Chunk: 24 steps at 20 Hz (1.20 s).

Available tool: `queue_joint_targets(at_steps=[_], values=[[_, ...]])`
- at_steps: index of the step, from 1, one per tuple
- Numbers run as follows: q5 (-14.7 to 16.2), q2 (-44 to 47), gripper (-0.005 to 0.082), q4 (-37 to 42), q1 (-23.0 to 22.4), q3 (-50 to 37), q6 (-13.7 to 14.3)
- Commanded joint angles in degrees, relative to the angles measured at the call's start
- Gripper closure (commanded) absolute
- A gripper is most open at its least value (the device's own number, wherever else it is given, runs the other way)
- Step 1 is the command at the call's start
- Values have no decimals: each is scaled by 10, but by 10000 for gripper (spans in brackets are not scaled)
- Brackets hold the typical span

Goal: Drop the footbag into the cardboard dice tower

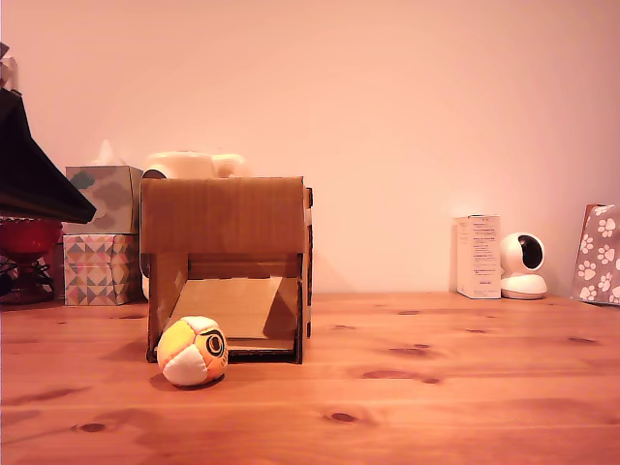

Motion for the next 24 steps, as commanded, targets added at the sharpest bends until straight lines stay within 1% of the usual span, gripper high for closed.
queue_joint_targets(at_steps=[1,9,10,11,12,13,14,15,19,24], values=[[0,14,793,11,-3,-1,-3],[0,154,792,106,-52,-1,-2],[0,170,752,122,-58,-1,-2],[0,184,605,139,-62,-1,-2],[0,196,377,155,-65,-1,-2],[-1,207,128,174,-68,-1,-2],[-1,216,-36,189,-69,-1,-2],[-8,224,1,203,-70,-1,-1],[-48,232,7,233,-70,-1,-1],[-52,232,7,241,-70,-1,2]])
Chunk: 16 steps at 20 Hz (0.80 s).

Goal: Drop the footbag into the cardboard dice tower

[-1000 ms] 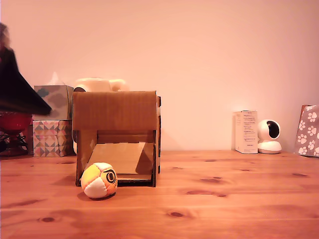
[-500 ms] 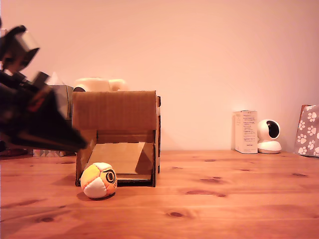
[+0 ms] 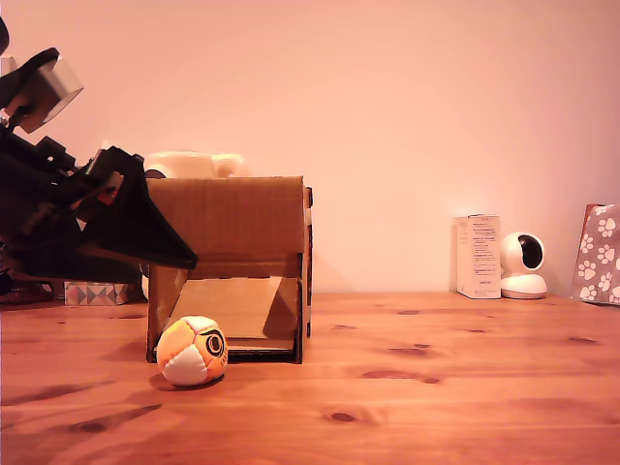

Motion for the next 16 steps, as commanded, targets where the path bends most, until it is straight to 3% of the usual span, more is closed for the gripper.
queue_joint_targets(at_steps=[1,6,16], values=[[0,8,7,9,-2,-1,3],[-4,48,7,38,-2,-1,12],[-28,229,7,180,-2,18,34]])
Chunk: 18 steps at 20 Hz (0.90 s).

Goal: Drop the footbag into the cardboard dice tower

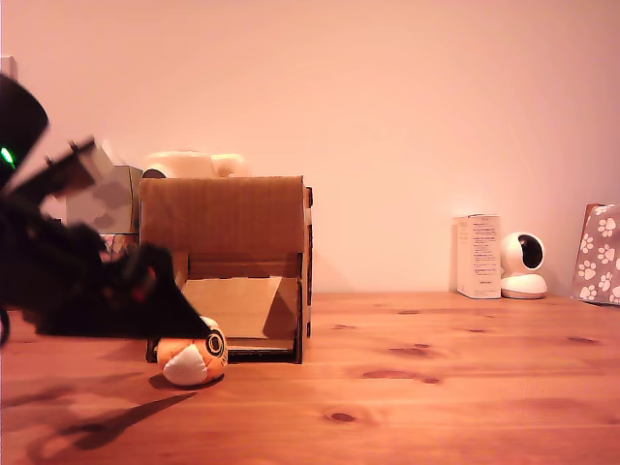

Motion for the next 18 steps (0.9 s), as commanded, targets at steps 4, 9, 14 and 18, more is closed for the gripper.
queue_joint_targets(at_steps=[4,9,14,18], values=[[1,50,35,7,-2,31,3],[6,50,625,0,-2,45,3],[37,10,624,-60,-2,46,3],[51,-75,624,-145,-2,46,3]])
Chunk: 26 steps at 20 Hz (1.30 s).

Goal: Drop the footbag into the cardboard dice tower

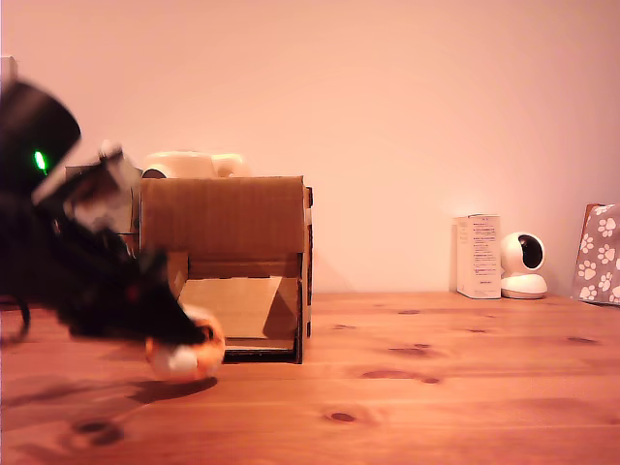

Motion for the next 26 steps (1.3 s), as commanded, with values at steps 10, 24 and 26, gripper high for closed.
queue_joint_targets(at_steps=[10,24,26], values=[[4,-246,624,-137,-2,-1,3],[-28,-159,624,-84,-1,185,18],[-28,-113,624,-134,-1,240,18]])
